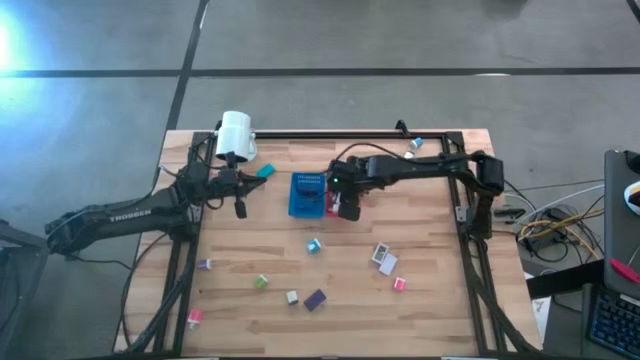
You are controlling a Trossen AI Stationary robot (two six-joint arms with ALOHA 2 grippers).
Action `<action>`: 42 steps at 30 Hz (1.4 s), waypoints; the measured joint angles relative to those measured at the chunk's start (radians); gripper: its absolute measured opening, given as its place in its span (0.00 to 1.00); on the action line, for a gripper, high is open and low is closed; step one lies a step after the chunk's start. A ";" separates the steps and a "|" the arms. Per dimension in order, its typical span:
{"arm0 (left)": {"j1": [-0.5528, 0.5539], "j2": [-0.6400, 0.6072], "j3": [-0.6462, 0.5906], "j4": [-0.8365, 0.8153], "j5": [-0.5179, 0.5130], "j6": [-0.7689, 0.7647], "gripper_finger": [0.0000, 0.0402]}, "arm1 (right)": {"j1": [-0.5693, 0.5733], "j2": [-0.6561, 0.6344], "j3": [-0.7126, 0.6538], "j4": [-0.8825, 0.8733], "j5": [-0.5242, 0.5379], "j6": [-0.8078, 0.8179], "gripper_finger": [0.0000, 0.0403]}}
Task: Pick & Place Office items
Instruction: Put the middle light blue charger adapter into the red bin
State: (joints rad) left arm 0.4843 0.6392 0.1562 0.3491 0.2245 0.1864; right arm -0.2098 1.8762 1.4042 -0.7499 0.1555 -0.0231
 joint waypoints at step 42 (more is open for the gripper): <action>0.000 0.000 0.000 -0.007 0.000 0.000 0.03 | -0.090 0.042 0.094 -0.016 -0.130 -0.017 0.54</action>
State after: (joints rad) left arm 0.4839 0.6392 0.1562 0.3424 0.2241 0.1867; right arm -0.2993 1.9184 1.4983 -0.7662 0.0250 -0.0399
